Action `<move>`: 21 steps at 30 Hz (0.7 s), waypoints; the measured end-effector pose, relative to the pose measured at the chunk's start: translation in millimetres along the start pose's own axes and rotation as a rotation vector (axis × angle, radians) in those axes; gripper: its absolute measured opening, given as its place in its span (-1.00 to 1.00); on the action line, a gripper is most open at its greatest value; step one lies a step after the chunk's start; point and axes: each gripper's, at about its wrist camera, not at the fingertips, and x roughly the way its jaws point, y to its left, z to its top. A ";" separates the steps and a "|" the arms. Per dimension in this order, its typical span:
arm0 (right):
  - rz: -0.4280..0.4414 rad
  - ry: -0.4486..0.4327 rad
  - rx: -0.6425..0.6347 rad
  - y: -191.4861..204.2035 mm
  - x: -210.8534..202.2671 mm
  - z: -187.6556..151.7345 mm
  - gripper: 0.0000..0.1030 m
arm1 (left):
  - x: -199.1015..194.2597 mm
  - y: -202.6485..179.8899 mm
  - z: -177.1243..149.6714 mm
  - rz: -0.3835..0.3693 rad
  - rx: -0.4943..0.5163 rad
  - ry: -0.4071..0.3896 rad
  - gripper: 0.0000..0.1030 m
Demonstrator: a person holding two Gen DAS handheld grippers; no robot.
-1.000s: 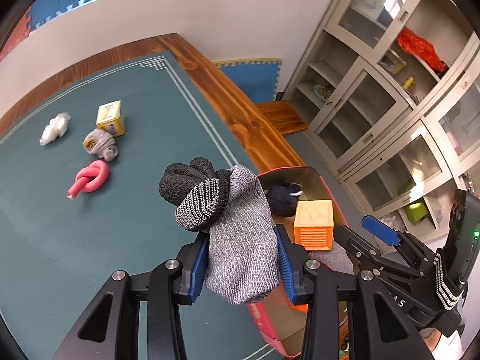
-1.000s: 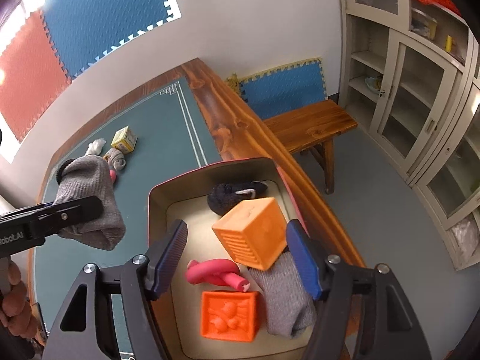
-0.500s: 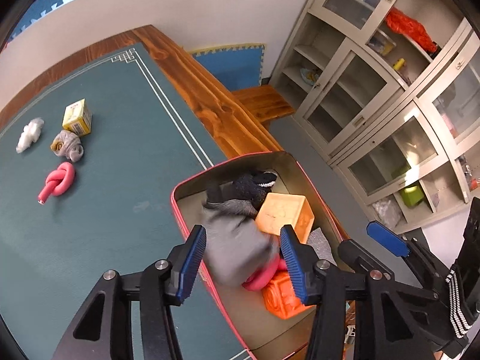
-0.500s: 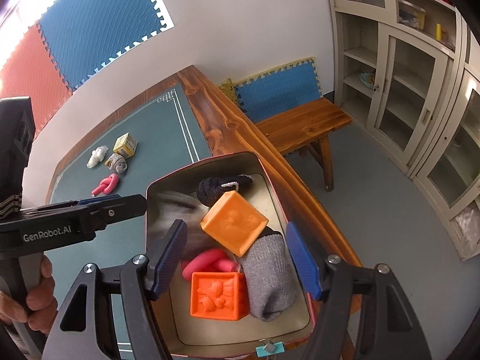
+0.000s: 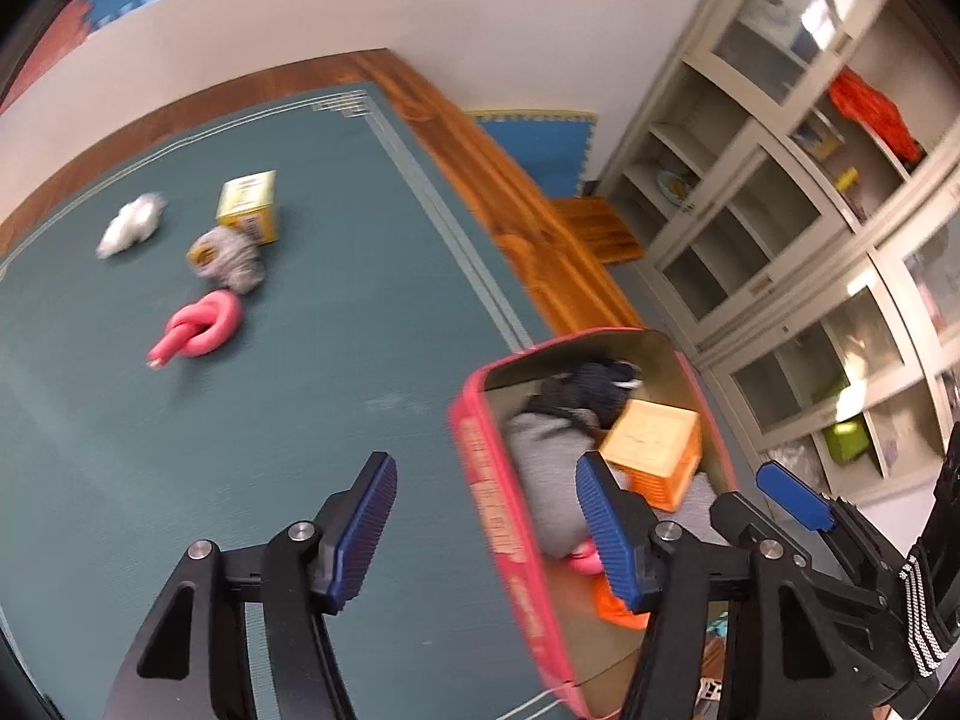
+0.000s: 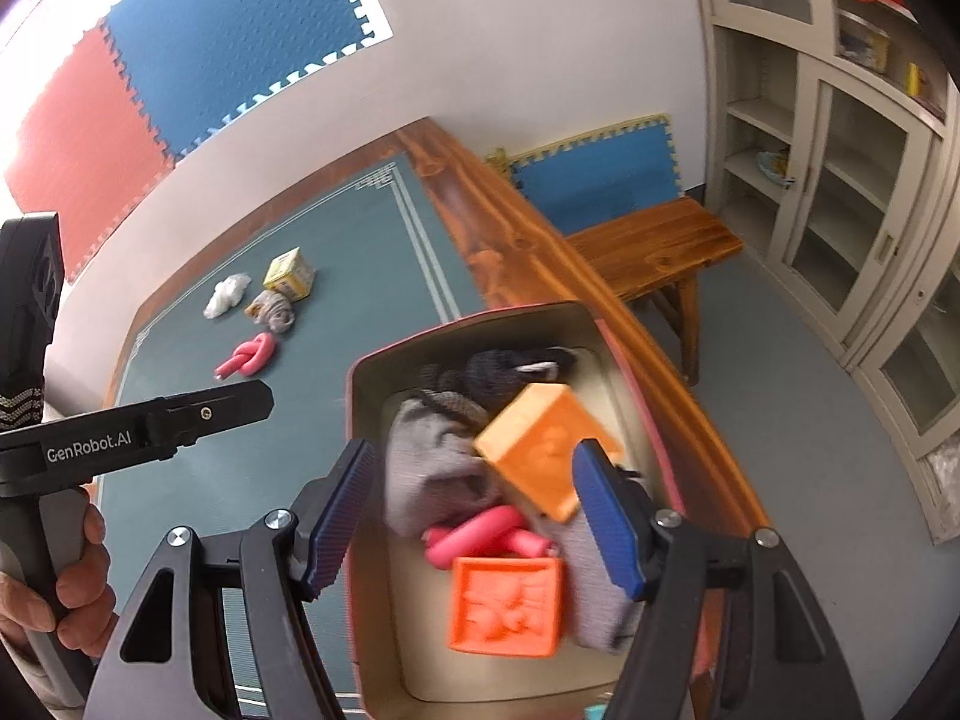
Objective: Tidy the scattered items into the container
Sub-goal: 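Move both tools back over the table toward the bag and rolled sock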
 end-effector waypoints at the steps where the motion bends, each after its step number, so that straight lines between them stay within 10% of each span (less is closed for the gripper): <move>1: 0.005 0.002 -0.006 3.9 1.7 0.8 0.40 | -1.6 8.4 -0.3 0.007 -0.017 -0.001 0.24; 21: 0.138 0.099 -0.185 144.2 76.8 30.7 0.44 | -30.9 201.5 -22.3 0.170 -0.336 -0.004 0.24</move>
